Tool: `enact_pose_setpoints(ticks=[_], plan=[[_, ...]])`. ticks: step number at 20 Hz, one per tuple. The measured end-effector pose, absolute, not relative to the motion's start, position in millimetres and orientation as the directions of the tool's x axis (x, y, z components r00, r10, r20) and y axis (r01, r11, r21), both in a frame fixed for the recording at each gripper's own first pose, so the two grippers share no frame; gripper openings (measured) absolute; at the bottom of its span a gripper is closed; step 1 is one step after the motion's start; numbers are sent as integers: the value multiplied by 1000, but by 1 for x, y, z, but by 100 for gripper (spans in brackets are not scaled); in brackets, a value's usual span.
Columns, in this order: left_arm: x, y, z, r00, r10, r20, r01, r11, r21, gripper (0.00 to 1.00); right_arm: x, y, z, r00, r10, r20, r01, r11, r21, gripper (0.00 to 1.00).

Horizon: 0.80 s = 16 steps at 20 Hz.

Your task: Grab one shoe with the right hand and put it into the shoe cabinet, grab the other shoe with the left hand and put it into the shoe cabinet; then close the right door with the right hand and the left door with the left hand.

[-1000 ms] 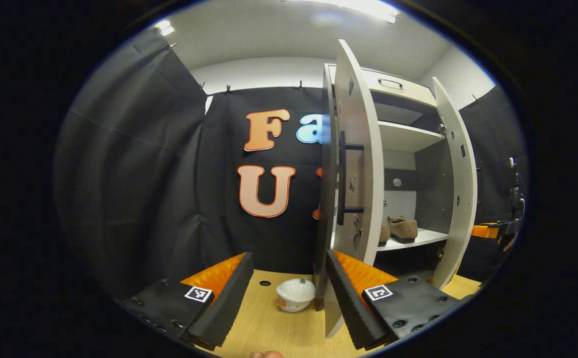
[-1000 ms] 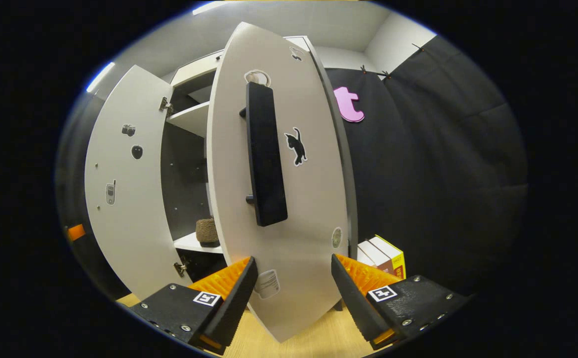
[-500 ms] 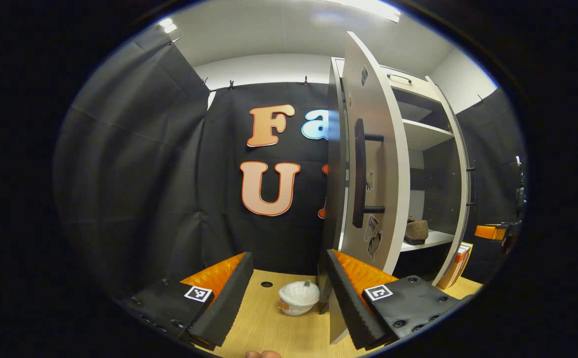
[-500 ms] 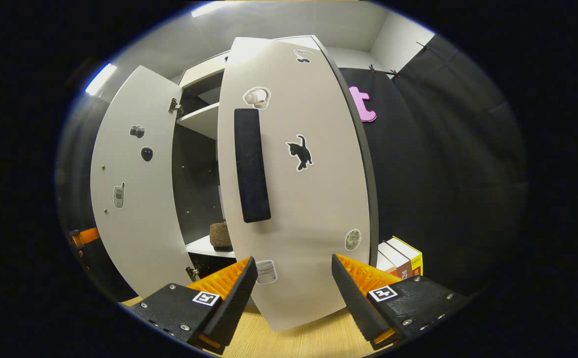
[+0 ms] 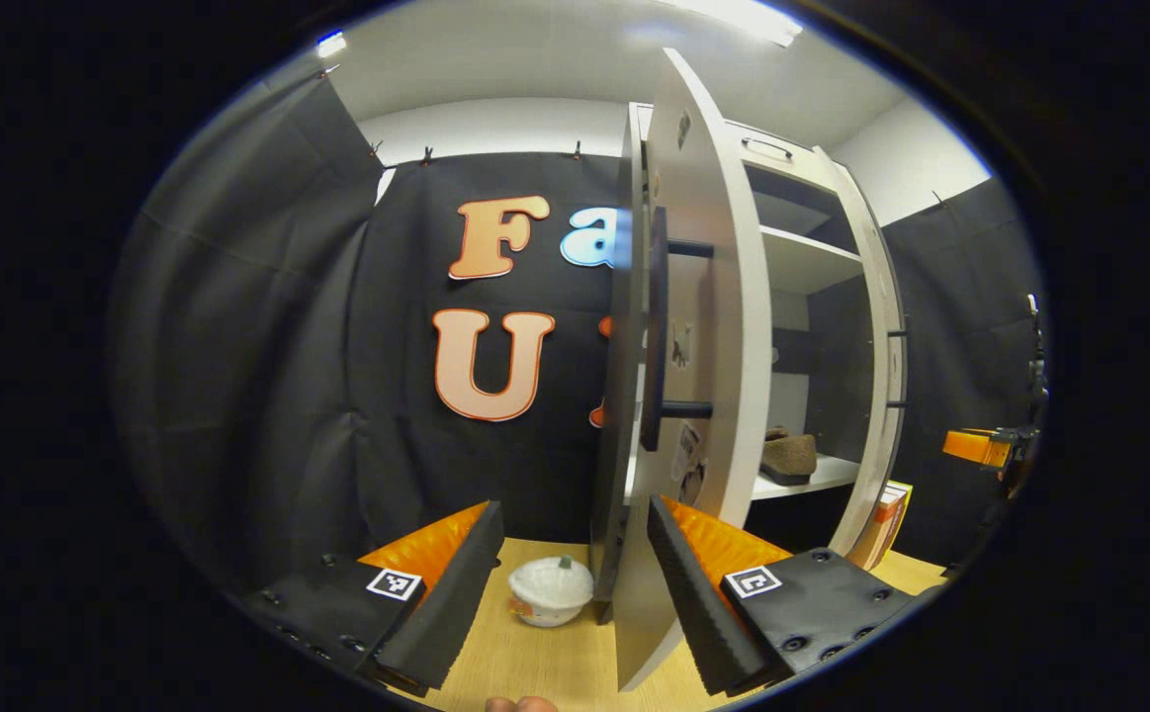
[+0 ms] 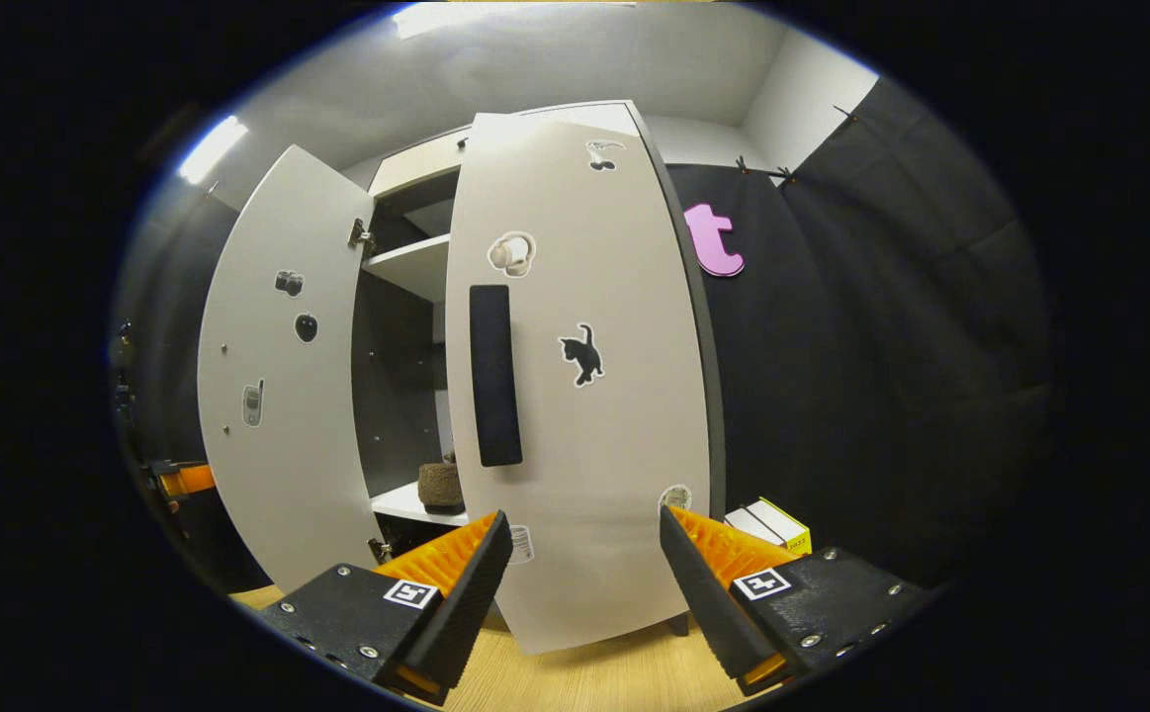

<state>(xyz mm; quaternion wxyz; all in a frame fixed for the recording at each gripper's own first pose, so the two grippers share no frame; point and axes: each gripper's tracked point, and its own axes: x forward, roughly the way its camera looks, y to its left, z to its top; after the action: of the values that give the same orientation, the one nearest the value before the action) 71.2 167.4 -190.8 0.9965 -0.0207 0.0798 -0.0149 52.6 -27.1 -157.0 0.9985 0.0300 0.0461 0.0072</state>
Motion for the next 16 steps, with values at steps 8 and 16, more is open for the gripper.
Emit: enact_pose_setpoints(ticks=[8,16], plan=[[70,119,-192,975,-147,-168,129,985,-112,96,30,-38,-127,1000,18,-22,-16,997,79,93],[98,67,-196,968,-191,-165,179,980,-85,99,11,-52,-122,1000,6,-3,-6,999,39,93]])
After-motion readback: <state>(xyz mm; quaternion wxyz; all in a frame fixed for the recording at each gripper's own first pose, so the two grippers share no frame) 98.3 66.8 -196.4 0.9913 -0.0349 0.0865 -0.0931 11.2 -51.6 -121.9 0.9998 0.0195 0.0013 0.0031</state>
